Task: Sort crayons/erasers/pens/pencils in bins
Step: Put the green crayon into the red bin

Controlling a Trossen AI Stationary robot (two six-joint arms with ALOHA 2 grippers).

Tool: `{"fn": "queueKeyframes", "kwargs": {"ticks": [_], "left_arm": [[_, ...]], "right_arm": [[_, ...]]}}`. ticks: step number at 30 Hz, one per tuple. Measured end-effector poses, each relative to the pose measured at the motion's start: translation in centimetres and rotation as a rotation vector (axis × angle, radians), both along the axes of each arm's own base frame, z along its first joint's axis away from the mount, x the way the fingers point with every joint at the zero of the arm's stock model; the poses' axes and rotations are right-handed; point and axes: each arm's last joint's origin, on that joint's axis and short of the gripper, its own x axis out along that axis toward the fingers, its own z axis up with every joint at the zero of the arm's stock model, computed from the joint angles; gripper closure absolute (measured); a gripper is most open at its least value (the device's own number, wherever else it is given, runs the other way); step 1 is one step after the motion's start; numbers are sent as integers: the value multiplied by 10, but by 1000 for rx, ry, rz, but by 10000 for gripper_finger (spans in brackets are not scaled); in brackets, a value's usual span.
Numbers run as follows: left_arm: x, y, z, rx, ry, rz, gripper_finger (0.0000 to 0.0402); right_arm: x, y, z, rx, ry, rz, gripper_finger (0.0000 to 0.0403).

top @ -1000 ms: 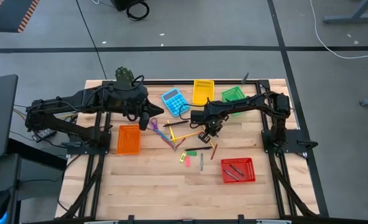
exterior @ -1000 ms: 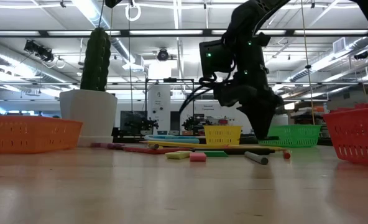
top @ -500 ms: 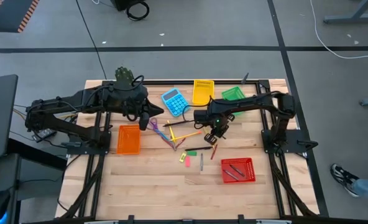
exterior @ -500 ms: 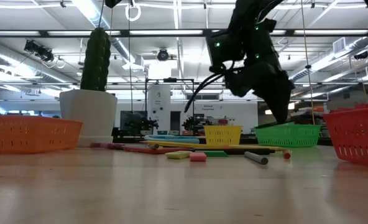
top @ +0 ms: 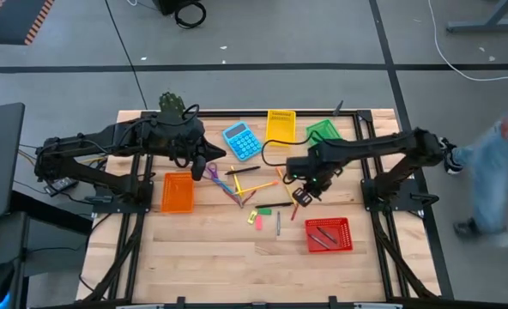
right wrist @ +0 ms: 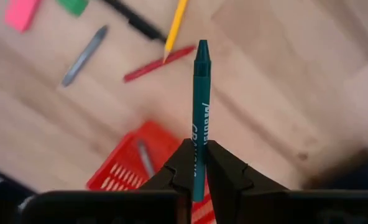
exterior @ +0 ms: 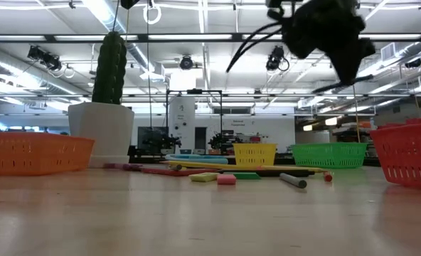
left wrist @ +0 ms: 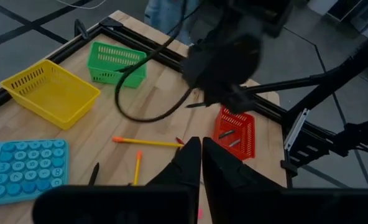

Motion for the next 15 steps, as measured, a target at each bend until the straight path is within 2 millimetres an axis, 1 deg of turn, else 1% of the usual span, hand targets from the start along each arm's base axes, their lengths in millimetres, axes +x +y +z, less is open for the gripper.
{"fn": "queueKeyframes", "kwargs": {"ticks": [5,8,11,15], "left_arm": [[0,0,0,-2,0,0,384],[0,0,0,-2,0,0,388],[0,0,0,0,0,-1,389],[0,0,0,0,0,0,384]], "right_arm": [[-14,36,13,26,-22,-1,363],[-22,60,14,29,-11,36,363],[-30,81,10,27,15,46,363],[-39,99,-3,18,41,48,363]]}}
